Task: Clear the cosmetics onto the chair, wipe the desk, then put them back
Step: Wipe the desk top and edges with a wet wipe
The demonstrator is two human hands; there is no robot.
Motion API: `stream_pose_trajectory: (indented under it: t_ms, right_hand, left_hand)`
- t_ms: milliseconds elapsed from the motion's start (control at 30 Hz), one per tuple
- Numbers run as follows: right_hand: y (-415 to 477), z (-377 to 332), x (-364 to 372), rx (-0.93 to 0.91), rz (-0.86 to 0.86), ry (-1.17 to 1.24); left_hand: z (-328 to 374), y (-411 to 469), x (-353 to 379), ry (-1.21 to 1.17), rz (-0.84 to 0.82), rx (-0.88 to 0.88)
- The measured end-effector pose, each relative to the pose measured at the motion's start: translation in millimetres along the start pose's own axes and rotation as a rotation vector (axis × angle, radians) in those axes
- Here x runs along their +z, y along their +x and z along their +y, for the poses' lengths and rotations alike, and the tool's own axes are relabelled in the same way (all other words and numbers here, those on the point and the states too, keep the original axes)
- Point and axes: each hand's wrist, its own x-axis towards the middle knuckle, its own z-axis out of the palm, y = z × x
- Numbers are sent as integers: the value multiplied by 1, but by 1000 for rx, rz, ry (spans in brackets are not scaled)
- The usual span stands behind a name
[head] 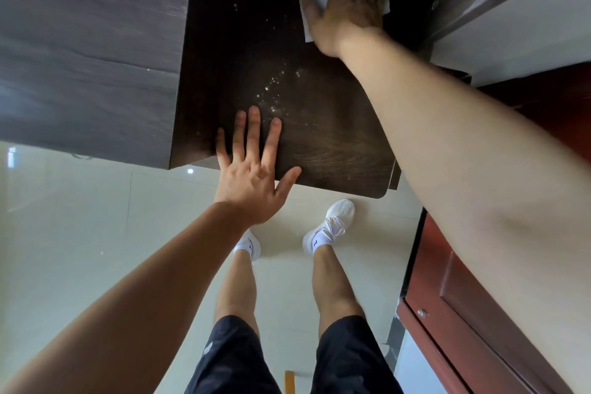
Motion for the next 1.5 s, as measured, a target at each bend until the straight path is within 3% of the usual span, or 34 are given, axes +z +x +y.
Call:
stream_pose_trajectory:
  t_ms: [167,233,400,633,800,967,1100,1233,1400,1500]
  right_hand:
    - [-51,-14,25,-449,-81,-82]
    - [-68,3,32,-543,-83,-123]
    - [-77,29,31,-515,-116,-190]
    - [-43,-45,16,-448,-161,-133]
    - [-50,-33,17,-494,-175,-149]
    - [-74,20,28,-307,-145,-126]
    - [-99,13,50,-227,-93,-120]
    - [-133,-13,72,-310,-98,-107]
    - [-173,-7,80,-493,-99,-143]
    - [-165,-4,79,-500,-107,-158]
  left_hand:
    - [0,0,-2,-7,-19,1]
    - [-1,0,-2,-11,-31,-1]
    - [0,-1,-4,-23,-48,-3]
    - [-1,-1,-2,-15,-43,3]
    - [-2,-1,-4,-24,-73,-9]
    - [-8,-6,-22,-58,-100,33]
    - [-23,-49,-30,-46,-156,22]
    - [-45,-97,-27,-15,-260,-89]
    - [-71,-101,-28,-44,-221,-150]
    - [-72,-91,-27,-62,-193,-135]
